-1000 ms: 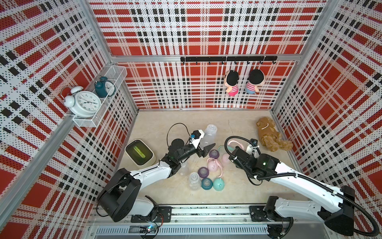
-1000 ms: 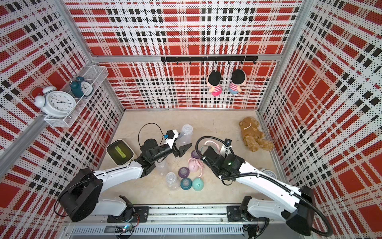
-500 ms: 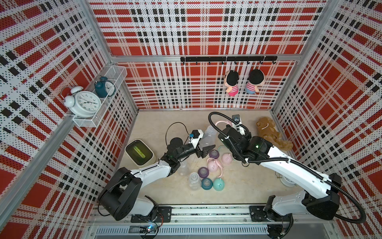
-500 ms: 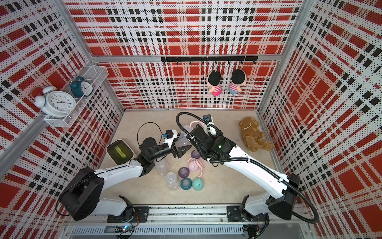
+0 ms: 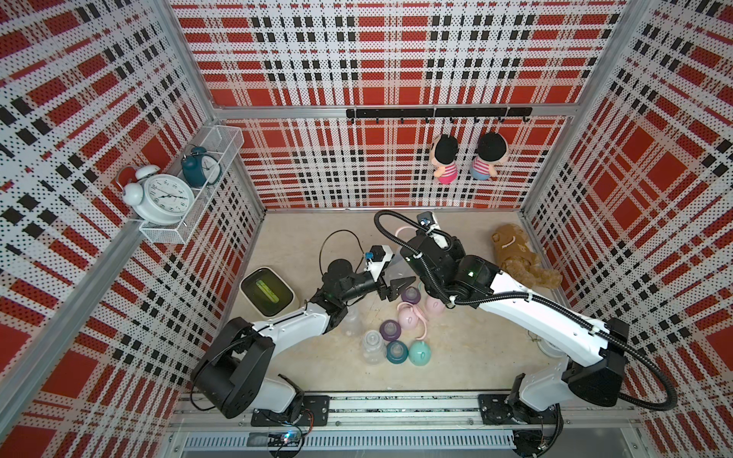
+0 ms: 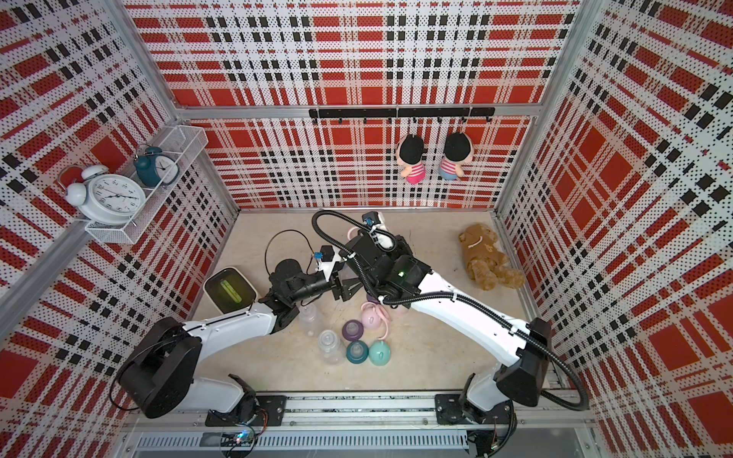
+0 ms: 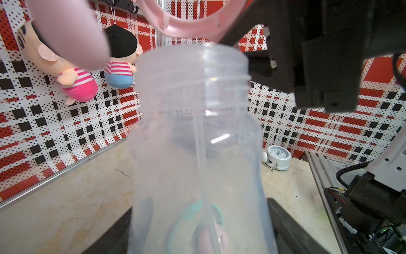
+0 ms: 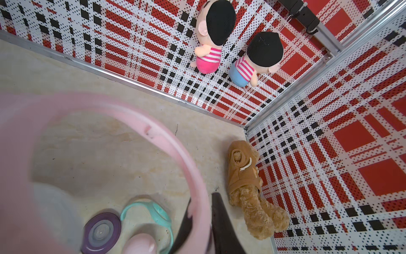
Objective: Assemble the baby bottles
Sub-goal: Put on the handle of the baby bottle.
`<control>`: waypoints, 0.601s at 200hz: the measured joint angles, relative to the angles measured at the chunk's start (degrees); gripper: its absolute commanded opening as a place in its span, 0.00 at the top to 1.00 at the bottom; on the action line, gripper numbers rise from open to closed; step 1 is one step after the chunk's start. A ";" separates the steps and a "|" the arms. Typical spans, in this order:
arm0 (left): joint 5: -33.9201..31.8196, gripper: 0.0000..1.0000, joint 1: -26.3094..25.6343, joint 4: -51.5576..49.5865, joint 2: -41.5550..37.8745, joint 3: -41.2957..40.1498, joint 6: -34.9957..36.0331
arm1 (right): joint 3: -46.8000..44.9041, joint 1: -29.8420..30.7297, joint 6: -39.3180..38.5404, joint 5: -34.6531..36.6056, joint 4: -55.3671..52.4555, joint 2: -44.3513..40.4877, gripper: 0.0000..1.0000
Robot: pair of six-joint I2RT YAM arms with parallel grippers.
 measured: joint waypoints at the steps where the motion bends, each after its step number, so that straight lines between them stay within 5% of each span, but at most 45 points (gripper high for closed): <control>1: 0.02 1.00 0.00 -0.02 0.02 0.04 0.00 | 0.04 0.09 -0.11 0.15 0.04 0.17 1.00; 120: 2.45 1.00 1.68 -0.48 0.22 1.40 -2.36 | -2.14 5.05 -7.58 8.85 3.37 3.39 1.00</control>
